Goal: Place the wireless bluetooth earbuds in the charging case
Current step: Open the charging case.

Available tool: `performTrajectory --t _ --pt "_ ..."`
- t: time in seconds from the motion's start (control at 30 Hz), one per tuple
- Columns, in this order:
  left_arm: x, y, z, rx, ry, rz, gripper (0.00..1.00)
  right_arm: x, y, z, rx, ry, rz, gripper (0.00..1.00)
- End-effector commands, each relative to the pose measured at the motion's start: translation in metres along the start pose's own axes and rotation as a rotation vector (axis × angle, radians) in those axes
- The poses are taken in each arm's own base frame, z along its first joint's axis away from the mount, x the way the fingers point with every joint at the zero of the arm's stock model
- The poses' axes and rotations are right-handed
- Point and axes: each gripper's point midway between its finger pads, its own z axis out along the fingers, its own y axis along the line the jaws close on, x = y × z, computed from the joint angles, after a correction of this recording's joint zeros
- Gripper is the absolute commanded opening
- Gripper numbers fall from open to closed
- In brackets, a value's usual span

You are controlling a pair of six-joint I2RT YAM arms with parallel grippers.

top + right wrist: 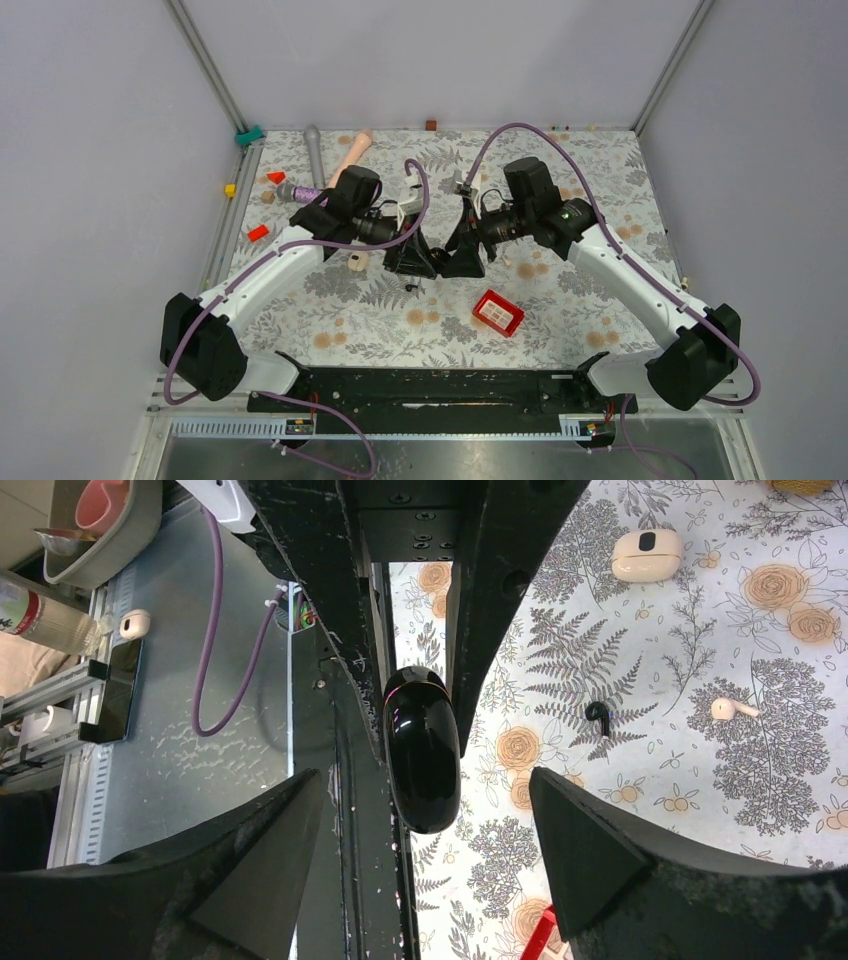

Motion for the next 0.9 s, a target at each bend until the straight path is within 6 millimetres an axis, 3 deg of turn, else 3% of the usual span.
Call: performTrajectory --t 0.0,0.27,0.5,0.6,0.77,0.87 --pt "-0.004 -0.005 0.004 0.047 -0.021 0.055 0.0 -0.012 0.008 -0.007 -0.02 -0.031 -0.063 0.81" --pt "-0.001 -0.006 0.008 0.06 -0.013 0.044 0.0 -0.006 0.011 -0.008 -0.026 -0.041 -0.11 0.61" --pt "-0.003 -0.008 0.007 0.072 -0.016 0.044 0.0 -0.001 0.006 -0.006 -0.015 -0.03 -0.112 0.5" --pt "-0.003 -0.008 0.007 0.069 -0.017 0.045 0.0 0.0 0.006 -0.006 -0.018 -0.028 -0.109 0.4" --pt "-0.002 -0.007 0.007 0.065 -0.014 0.043 0.16 -0.002 0.008 -0.006 -0.022 -0.032 -0.103 0.24" --pt "-0.001 -0.004 0.007 0.05 -0.011 0.045 0.49 -0.005 0.011 -0.007 -0.029 -0.037 -0.086 0.21"
